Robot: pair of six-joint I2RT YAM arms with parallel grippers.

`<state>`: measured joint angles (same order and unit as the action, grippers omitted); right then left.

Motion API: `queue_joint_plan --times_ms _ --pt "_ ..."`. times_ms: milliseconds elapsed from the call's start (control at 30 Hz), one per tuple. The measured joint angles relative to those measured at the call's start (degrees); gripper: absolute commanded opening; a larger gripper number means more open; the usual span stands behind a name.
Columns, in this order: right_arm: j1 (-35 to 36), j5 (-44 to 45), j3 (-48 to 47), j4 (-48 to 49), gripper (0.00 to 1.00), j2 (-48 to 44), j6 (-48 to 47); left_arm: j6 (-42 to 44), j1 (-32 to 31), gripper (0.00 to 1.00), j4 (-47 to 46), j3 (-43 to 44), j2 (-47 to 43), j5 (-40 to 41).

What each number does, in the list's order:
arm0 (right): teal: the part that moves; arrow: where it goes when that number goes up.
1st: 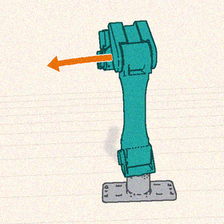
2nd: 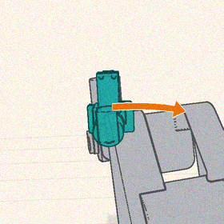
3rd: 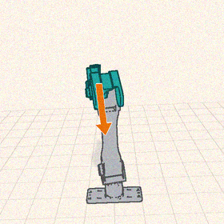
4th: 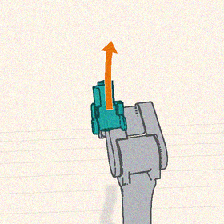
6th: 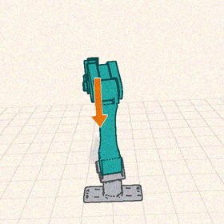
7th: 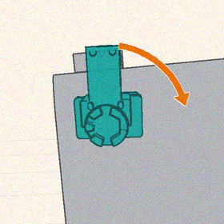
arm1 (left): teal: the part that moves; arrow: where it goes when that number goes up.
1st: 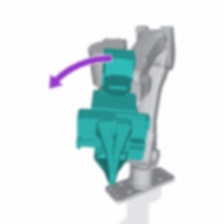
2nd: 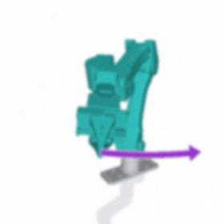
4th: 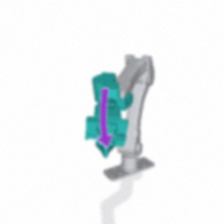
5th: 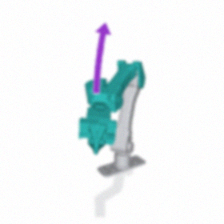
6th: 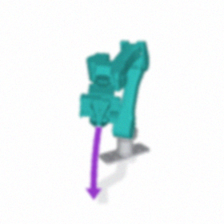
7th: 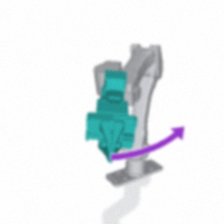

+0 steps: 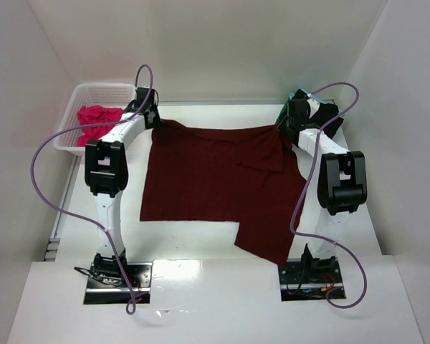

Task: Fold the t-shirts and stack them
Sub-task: Flatten out the tshirt, then grap the side of the flattened tshirt furthest away from the robot with both arms

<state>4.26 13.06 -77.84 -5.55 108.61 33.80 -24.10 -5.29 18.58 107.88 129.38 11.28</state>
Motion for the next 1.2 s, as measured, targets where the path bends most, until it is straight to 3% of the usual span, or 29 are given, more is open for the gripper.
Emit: queue_joint_plan --times_ms 100,200,233,333,400,533,667,900,1200 --pt "-0.32 -0.04 -3.31 0.17 0.05 2.37 -0.67 -0.02 1.06 0.00 0.08 0.22 0.18 -0.03" --pt "-0.89 -0.15 -6.45 -0.03 0.11 5.16 -1.06 -0.02 2.14 0.00 0.06 0.26 0.60 -0.28" --pt "-1.04 -0.20 -7.30 -0.13 0.21 5.91 -1.14 -0.02 2.33 0.00 0.11 0.29 0.76 -0.42" --pt "-1.25 -0.37 -9.85 -0.17 0.31 8.09 -1.87 0.13 3.04 0.00 0.65 2.36 2.56 -1.58" --pt "-1.28 -0.51 -10.40 -0.25 0.47 8.78 -2.21 0.34 3.20 0.00 0.97 4.37 4.15 -2.73" --pt "-1.39 -1.78 -10.62 -0.59 0.69 9.17 -3.65 1.28 3.29 0.00 1.34 5.90 5.77 -4.33" --pt "-1.98 -5.15 -9.96 -0.33 0.85 8.86 -5.06 1.77 3.28 0.00 1.94 6.41 6.66 -5.68" --pt "-2.24 -12.82 1.90 0.17 0.89 1.39 -5.95 1.91 3.29 0.00 2.98 7.87 7.55 -6.69" --pt "-2.24 -19.04 9.42 0.24 0.88 -2.95 -7.04 2.86 3.29 0.00 3.39 8.53 7.55 -7.93"
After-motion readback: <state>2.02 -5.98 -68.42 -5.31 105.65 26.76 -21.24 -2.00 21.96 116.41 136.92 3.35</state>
